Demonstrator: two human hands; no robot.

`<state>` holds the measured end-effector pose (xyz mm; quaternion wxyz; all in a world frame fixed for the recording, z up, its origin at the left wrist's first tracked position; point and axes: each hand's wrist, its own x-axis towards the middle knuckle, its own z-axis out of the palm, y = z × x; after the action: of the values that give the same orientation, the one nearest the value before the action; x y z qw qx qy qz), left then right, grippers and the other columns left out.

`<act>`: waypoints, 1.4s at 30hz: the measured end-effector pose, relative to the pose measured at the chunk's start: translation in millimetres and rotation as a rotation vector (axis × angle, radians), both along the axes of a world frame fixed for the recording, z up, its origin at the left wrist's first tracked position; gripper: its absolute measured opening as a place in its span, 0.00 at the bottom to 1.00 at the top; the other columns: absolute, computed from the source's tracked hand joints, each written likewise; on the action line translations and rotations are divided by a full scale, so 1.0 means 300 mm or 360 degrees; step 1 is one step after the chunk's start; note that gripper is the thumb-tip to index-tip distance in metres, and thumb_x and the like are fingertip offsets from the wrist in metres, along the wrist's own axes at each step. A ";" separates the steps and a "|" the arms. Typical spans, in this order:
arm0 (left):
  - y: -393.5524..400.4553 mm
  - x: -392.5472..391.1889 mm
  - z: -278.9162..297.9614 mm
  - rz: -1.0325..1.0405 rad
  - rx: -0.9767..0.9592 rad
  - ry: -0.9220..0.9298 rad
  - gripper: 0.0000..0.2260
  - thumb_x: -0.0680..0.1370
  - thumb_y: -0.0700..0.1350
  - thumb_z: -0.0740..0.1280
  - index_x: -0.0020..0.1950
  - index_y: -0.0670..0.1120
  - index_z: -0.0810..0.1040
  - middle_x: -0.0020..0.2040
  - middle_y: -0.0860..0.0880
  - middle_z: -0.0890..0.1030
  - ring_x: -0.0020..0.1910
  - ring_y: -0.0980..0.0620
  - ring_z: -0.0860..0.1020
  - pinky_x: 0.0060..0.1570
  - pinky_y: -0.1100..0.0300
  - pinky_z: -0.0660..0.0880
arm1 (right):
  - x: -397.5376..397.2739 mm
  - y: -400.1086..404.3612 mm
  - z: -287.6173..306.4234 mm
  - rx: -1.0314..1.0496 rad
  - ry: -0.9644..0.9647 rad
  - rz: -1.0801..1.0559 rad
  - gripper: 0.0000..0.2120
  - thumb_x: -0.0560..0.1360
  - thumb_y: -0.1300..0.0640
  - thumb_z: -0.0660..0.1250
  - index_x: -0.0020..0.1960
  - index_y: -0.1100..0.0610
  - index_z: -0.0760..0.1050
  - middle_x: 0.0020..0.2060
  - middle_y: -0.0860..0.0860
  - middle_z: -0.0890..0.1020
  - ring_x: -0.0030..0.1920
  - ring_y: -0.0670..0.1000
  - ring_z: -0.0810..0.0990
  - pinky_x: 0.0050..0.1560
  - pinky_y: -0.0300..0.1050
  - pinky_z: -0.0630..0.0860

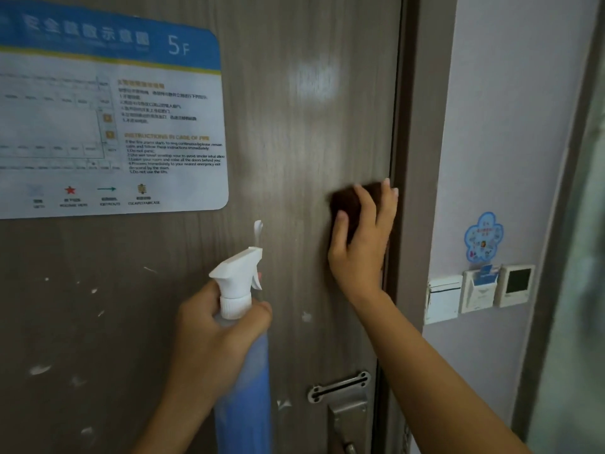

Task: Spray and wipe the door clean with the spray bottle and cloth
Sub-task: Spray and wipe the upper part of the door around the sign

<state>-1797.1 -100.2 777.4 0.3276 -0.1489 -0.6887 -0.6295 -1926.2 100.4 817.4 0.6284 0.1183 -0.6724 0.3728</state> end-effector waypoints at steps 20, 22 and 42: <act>0.046 -0.035 0.021 -0.0097 -0.0063 0.0034 0.20 0.64 0.53 0.72 0.42 0.36 0.78 0.32 0.37 0.75 0.30 0.49 0.74 0.31 0.52 0.71 | -0.006 -0.011 0.073 0.0026 0.0061 -0.0031 0.23 0.83 0.54 0.64 0.77 0.52 0.67 0.82 0.57 0.55 0.83 0.59 0.49 0.81 0.61 0.56; 0.050 -0.036 0.017 -0.0032 -0.0064 0.0035 0.13 0.66 0.50 0.72 0.39 0.41 0.78 0.31 0.40 0.76 0.29 0.51 0.75 0.30 0.53 0.73 | -0.005 -0.047 0.107 0.0185 0.0125 -0.0037 0.23 0.82 0.52 0.65 0.76 0.52 0.68 0.82 0.57 0.56 0.83 0.59 0.49 0.81 0.55 0.53; 0.014 0.005 0.041 0.0124 -0.0074 0.0231 0.12 0.66 0.55 0.71 0.37 0.47 0.76 0.29 0.50 0.76 0.29 0.53 0.74 0.30 0.52 0.74 | -0.020 -0.035 0.125 0.0312 0.0203 -0.0090 0.22 0.83 0.52 0.64 0.76 0.53 0.70 0.82 0.58 0.57 0.83 0.61 0.50 0.81 0.58 0.55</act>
<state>-1795.6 -96.2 789.8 0.3975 -0.1749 -0.6827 -0.5876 -1932.1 90.1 855.0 0.6656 0.1835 -0.6673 0.2792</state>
